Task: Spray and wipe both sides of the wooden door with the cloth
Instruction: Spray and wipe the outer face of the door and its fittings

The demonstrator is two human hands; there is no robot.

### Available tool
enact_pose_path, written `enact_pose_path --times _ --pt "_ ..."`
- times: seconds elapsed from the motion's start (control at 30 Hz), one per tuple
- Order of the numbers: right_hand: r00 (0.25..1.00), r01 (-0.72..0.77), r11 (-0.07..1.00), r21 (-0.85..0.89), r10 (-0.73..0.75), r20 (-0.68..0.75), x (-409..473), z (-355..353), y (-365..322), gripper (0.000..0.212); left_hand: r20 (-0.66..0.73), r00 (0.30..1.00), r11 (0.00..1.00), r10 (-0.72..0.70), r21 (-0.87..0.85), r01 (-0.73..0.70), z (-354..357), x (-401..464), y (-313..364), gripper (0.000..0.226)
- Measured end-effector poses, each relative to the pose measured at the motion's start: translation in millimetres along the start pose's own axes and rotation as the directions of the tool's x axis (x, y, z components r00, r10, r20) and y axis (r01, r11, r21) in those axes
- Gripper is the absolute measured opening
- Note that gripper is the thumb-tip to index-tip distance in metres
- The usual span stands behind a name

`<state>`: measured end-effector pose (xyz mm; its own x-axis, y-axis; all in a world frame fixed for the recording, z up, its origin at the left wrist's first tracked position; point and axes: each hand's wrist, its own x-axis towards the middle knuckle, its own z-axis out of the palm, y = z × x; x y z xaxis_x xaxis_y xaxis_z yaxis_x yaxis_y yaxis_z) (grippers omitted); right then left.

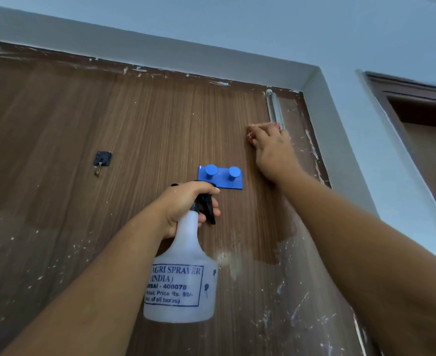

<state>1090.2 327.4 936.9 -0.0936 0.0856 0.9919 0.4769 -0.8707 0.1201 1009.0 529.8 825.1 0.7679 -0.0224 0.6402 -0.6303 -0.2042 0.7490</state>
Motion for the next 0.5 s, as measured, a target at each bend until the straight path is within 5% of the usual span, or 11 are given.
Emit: enact_pose_path --times 0.17,0.3,0.5 --pt "0.963 -0.136 0.973 -0.185 0.086 -0.256 -60.4 16.4 -19.4 0.039 -0.015 1.0 1.0 0.006 0.019 -0.005 -0.1 3.6 -1.7 0.026" --pt "0.974 -0.037 0.995 -0.087 0.016 -0.226 -111.7 9.9 9.5 0.037 -0.016 1.0 0.999 -0.018 0.035 0.018 1.6 3.1 -0.4 0.027" --pt "0.925 -0.334 0.942 0.043 0.336 -0.177 -81.0 -6.5 33.7 0.028 -0.041 0.999 0.999 -0.004 0.037 0.005 4.0 -1.5 -4.1 0.026"
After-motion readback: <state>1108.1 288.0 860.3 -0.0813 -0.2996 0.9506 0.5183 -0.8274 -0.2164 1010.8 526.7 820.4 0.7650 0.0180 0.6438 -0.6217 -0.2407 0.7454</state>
